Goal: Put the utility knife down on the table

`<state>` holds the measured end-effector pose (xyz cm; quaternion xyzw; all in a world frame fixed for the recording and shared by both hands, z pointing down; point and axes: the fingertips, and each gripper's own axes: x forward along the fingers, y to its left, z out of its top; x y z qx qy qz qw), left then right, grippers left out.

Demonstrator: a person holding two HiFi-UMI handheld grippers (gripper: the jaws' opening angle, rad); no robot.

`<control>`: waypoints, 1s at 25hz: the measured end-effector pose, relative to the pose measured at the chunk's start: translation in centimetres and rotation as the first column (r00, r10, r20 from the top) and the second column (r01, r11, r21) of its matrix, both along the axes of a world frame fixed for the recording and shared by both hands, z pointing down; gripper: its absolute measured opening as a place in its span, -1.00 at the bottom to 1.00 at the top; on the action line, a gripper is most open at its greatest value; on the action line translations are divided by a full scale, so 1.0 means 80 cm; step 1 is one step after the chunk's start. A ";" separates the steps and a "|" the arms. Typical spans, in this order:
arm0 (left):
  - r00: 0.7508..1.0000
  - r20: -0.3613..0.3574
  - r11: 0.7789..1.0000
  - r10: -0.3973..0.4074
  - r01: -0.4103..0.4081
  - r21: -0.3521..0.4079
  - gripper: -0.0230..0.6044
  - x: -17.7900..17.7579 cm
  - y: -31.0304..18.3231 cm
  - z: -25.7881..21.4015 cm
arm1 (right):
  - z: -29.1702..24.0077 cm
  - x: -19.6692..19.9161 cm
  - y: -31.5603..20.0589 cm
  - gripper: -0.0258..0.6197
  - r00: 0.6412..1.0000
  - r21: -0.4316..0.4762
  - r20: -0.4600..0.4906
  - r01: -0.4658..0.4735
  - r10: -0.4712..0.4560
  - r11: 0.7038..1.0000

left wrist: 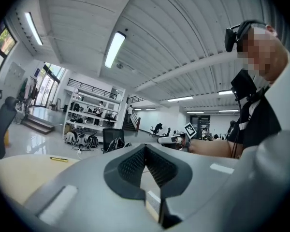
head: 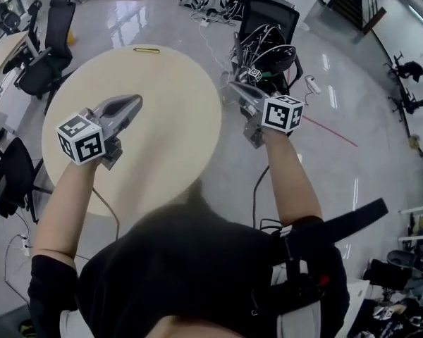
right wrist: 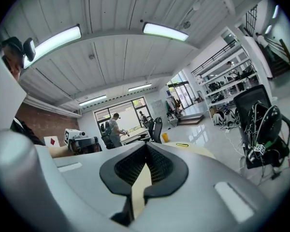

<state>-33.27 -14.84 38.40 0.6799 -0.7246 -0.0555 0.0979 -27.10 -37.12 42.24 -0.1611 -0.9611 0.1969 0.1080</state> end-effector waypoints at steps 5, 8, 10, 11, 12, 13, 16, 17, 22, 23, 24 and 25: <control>0.995 0.007 0.994 0.103 -0.103 0.035 -0.93 0.083 -0.043 -0.032 | -0.024 0.106 -0.024 -0.88 0.997 -0.003 0.018 -0.075 0.075 0.997; 0.985 0.017 0.985 0.170 -0.171 0.035 -0.93 0.139 -0.076 -0.041 | -0.043 0.167 -0.052 -0.88 0.992 -0.007 0.048 -0.121 0.121 0.993; 0.980 0.026 0.979 0.197 -0.198 0.043 -0.93 0.171 -0.096 -0.046 | -0.057 0.205 -0.075 -0.88 0.986 -0.006 0.067 -0.150 0.150 0.989; 0.979 0.027 0.978 0.203 -0.204 0.050 -0.93 0.187 -0.108 -0.047 | -0.062 0.226 -0.087 -0.88 0.984 -0.006 0.074 -0.164 0.164 0.986; 0.979 0.023 0.977 0.204 -0.205 0.058 -0.93 0.203 -0.122 -0.046 | -0.064 0.248 -0.100 -0.88 0.981 -0.008 0.076 -0.176 0.176 0.984; 0.979 0.014 0.977 0.204 -0.205 0.067 -0.93 0.220 -0.136 -0.044 | -0.064 0.270 -0.113 -0.88 0.979 -0.012 0.076 -0.187 0.187 0.982; 0.972 -0.032 0.968 0.233 -0.229 0.106 -0.93 0.265 -0.189 -0.038 | -0.059 0.330 -0.150 -0.88 0.975 -0.010 0.077 -0.210 0.210 0.978; 0.967 -0.048 0.963 0.249 -0.242 0.114 -0.93 0.278 -0.207 -0.034 | -0.055 0.348 -0.161 -0.88 0.973 -0.008 0.075 -0.218 0.218 0.976; 0.952 -0.066 0.951 0.300 -0.293 0.100 -0.93 0.338 -0.269 -0.022 | -0.038 0.428 -0.204 -0.88 0.961 -0.044 0.067 -0.267 0.270 0.963; 0.949 -0.061 0.948 0.310 -0.303 0.094 -0.93 0.347 -0.277 -0.024 | -0.037 0.441 -0.208 -0.88 0.958 -0.053 0.069 -0.274 0.277 0.960; 0.946 -0.056 0.945 0.320 -0.315 0.087 -0.93 0.355 -0.285 -0.026 | -0.036 0.453 -0.211 -0.88 0.955 -0.061 0.073 -0.282 0.286 0.958; 0.941 -0.052 0.941 0.333 -0.329 0.081 -0.93 0.362 -0.294 -0.027 | -0.036 0.464 -0.213 -0.88 0.952 -0.069 0.078 -0.292 0.297 0.954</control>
